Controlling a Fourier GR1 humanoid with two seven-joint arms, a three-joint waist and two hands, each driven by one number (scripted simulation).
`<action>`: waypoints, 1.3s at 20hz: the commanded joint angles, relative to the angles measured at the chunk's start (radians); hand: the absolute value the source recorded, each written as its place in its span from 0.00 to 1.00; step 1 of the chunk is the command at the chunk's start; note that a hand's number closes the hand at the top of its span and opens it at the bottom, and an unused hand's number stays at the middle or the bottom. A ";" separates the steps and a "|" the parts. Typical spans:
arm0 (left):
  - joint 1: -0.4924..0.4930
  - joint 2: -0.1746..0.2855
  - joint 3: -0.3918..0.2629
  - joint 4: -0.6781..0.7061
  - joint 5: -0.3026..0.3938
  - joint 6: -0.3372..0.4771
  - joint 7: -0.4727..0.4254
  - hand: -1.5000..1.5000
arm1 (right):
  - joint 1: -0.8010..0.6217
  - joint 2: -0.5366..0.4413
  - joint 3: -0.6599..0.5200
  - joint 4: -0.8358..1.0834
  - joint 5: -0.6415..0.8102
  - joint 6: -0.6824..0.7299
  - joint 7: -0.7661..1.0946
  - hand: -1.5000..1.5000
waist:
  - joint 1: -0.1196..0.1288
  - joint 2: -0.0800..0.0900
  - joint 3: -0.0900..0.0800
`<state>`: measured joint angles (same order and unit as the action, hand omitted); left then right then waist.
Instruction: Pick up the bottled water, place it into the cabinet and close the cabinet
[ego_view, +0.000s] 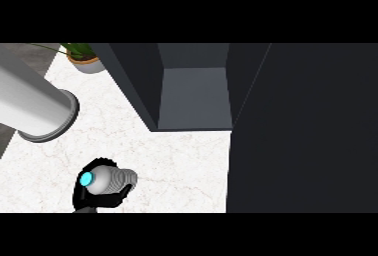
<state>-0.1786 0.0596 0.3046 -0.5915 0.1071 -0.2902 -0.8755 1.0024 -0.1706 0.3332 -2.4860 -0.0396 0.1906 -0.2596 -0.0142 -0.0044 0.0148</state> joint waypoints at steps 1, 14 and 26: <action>-0.076 -0.057 -0.030 -0.001 0.021 -0.036 0.024 1.00 | 0.025 -0.017 -0.011 -0.093 -0.035 0.000 0.043 0.00 | -0.004 0.003 -0.016; -0.124 -0.059 -0.438 -0.284 0.359 0.242 0.308 1.00 | 0.001 -0.007 -0.014 -0.014 -0.044 -0.011 -0.002 0.00 | 0.006 -0.002 -0.014; -0.359 -0.060 -0.636 -0.405 0.365 0.649 0.469 1.00 | -0.008 0.015 -0.003 -0.028 -0.010 -0.017 -0.008 0.00 | -0.009 0.003 -0.015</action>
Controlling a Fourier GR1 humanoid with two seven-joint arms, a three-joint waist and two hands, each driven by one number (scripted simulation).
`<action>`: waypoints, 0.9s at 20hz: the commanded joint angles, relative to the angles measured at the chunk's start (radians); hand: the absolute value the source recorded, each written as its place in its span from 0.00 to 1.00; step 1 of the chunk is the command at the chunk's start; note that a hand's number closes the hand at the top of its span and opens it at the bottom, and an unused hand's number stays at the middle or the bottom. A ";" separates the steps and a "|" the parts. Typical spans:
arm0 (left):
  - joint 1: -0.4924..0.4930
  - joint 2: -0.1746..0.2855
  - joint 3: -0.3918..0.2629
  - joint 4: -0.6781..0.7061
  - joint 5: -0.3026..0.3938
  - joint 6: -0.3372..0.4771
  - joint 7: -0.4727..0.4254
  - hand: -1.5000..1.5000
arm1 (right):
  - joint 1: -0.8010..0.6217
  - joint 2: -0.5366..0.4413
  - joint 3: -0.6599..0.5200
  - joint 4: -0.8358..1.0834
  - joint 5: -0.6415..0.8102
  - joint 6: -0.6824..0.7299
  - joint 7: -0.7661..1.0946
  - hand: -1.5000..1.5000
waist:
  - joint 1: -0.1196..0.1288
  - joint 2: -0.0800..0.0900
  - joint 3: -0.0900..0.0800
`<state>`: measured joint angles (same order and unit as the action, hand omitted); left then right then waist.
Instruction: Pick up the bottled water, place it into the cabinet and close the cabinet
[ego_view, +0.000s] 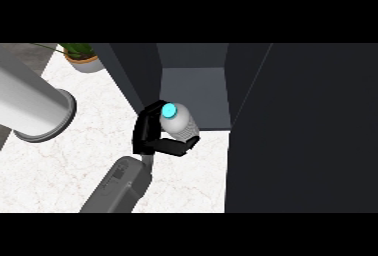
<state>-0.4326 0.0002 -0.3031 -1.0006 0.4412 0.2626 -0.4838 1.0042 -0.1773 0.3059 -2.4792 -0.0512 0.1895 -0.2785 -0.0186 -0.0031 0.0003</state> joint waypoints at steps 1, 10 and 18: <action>-0.160 0.000 -0.042 0.005 0.032 0.148 0.100 1.00 | 0.058 -0.024 -0.041 -0.085 -0.085 0.026 -0.006 0.00 | -0.020 0.000 0.000; -0.420 0.000 -0.043 0.294 0.080 0.276 0.121 1.00 | -0.014 -0.029 -0.099 -0.022 -0.114 0.052 0.002 0.00 | -0.035 0.011 0.000; -0.542 0.000 -0.055 0.542 0.025 0.292 0.082 1.00 | 0.002 -0.013 -0.104 -0.056 -0.135 0.063 0.014 0.00 | -0.042 0.016 0.000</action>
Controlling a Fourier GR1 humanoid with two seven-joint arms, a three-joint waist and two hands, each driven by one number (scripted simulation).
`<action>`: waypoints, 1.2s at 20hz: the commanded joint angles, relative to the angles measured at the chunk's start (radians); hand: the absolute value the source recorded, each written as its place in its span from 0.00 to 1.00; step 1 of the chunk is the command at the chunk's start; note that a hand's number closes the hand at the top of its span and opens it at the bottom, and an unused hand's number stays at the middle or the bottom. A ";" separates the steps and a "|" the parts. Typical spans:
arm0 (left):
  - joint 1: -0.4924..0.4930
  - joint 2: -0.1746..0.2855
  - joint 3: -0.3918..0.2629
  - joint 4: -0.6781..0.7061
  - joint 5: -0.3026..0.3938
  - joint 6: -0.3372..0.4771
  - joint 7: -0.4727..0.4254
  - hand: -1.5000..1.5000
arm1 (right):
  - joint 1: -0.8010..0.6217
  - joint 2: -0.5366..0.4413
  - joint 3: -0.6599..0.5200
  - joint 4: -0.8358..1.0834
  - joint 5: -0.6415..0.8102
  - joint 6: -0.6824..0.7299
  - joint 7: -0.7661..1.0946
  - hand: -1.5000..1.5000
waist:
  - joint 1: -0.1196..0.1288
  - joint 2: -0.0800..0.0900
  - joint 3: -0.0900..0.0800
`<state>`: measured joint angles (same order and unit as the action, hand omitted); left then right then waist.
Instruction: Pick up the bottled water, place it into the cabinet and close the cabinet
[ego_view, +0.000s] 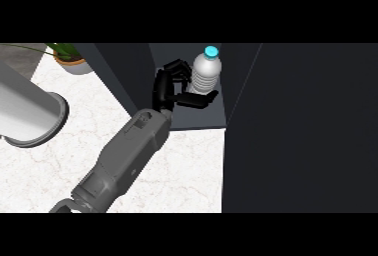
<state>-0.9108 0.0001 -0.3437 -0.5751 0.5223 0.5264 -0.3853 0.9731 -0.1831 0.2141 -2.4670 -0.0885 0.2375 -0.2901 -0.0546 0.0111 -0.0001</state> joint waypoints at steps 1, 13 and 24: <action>-0.076 0.021 -0.028 0.152 -0.079 0.019 -0.017 1.00 | 0.005 -0.008 -0.026 -0.082 -0.092 0.007 0.039 0.00 | -0.005 0.006 0.000; -0.161 0.040 0.130 0.387 -0.024 0.076 -0.115 1.00 | -0.040 0.013 -0.029 -0.037 -0.082 0.033 0.018 0.00 | -0.029 0.024 -0.002; -0.262 0.075 0.094 0.497 -0.098 0.179 -0.137 0.00 | -0.001 -0.018 -0.046 0.000 -0.095 0.111 -0.030 0.00 | -0.063 0.028 -0.001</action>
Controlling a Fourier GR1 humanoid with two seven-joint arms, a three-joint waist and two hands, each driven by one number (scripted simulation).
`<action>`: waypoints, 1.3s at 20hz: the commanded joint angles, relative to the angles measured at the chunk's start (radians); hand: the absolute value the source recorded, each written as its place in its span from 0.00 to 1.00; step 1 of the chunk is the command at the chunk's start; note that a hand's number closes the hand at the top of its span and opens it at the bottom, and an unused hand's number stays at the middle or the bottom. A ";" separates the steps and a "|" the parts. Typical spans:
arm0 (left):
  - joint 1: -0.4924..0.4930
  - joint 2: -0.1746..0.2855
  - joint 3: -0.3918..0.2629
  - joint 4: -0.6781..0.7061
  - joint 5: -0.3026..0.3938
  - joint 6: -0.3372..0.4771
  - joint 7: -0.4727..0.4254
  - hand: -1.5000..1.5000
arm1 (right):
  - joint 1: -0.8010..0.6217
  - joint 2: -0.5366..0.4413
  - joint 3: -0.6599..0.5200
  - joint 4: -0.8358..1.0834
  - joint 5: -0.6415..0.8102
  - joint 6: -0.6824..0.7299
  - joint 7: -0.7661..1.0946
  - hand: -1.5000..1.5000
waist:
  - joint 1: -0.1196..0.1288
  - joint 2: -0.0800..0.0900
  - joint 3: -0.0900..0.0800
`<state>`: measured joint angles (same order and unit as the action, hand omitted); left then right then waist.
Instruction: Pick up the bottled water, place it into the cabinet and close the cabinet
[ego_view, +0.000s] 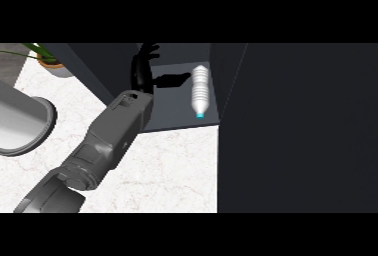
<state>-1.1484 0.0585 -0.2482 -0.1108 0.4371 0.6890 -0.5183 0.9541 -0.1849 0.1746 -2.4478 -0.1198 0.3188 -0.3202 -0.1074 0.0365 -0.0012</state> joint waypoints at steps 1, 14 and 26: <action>-0.043 -0.023 0.000 0.029 -0.012 0.046 -0.009 0.00 | -0.023 0.004 -0.003 -0.014 -0.055 -0.003 0.032 0.00 | -0.005 0.011 0.000; -0.034 -0.031 0.105 -0.088 0.070 -0.281 -0.185 0.00 | 0.007 0.018 0.036 -0.036 -0.037 0.021 0.027 0.00 | 0.035 -0.012 -0.001; 0.033 -0.058 0.097 -0.190 0.067 -0.338 -0.153 0.00 | 0.061 0.023 0.043 -0.125 -0.065 -0.006 0.114 0.00 | 0.093 -0.039 0.001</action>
<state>-1.1522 0.0067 -0.1459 -0.2499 0.5046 0.3670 -0.6795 0.9818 -0.1595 0.2173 -2.4560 -0.1335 0.3287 -0.2780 -0.0329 0.0050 -0.0007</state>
